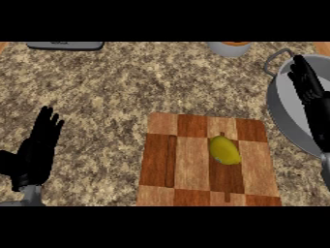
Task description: Pick the lemon from the cutting board and place it in the pot
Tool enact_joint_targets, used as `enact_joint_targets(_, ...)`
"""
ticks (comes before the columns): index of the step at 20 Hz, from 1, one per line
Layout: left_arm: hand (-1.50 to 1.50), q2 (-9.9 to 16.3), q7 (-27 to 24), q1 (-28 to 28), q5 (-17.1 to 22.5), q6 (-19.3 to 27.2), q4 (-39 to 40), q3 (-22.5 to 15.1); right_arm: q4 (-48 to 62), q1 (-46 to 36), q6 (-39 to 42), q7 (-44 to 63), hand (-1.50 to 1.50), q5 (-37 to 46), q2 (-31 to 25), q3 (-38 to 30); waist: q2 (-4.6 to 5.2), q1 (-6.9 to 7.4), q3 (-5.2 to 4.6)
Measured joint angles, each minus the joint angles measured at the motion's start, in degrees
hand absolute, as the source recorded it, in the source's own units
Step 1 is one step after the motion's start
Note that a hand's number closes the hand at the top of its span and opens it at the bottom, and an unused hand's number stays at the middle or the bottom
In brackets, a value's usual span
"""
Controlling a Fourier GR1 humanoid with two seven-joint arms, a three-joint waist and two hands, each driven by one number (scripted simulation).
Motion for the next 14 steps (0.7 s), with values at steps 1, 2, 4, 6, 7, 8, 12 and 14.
enact_joint_targets(1, 0.00, 0.00, -0.52, -0.08, -0.44, 0.08, 0.09, 0.03, 0.97, -1.53, 1.26, -0.61, 1.50, -0.47, 0.61, 0.29, 0.16, -0.01, 0.24)
enact_joint_targets(2, 0.00, 0.43, -0.40, -0.95, -0.98, 0.27, -0.22, -0.01, 1.85, -2.68, 3.58, -2.10, 1.50, -1.53, 1.06, 0.83, 0.39, 0.21, 0.45)
enact_joint_targets(4, 0.00, 1.41, -0.35, -3.40, -2.38, 0.46, -1.35, -0.53, 3.08, -5.24, 8.99, -4.93, 1.50, -3.88, 2.13, 2.72, 0.95, 1.34, 0.86)
enact_joint_targets(6, 0.00, 2.76, -0.64, -5.95, -3.89, 0.18, -2.52, -1.07, 3.52, -8.16, 14.73, -7.40, 1.50, -6.59, 3.44, 4.77, 1.58, 3.14, 1.22)
enact_joint_targets(7, 0.00, 3.09, -0.55, -6.42, -4.22, -0.12, -2.65, -1.43, 2.62, -10.25, 16.55, -9.28, 1.50, -3.68, 1.24, 5.91, 1.29, 3.73, 1.10)
enact_joint_targets(8, 0.00, 3.24, -0.35, -7.34, -4.67, -0.18, -2.90, -1.90, 3.30, -11.61, 18.57, -11.65, -1.50, -1.37, -0.16, 7.18, 1.55, 4.03, 1.13)
enact_joint_targets(12, 0.00, 4.43, 2.20, -11.20, -6.07, -0.03, -3.54, -2.91, 12.47, -13.82, 26.66, -24.41, -1.50, -1.70, 1.04, 8.36, 2.41, 4.06, 1.41)
enact_joint_targets(14, 0.00, 4.53, 2.60, -12.19, -6.44, 0.17, -3.19, -2.96, 16.71, -14.69, 31.29, -31.32, -1.50, -2.48, 1.34, 8.26, 2.53, 3.78, 1.43)
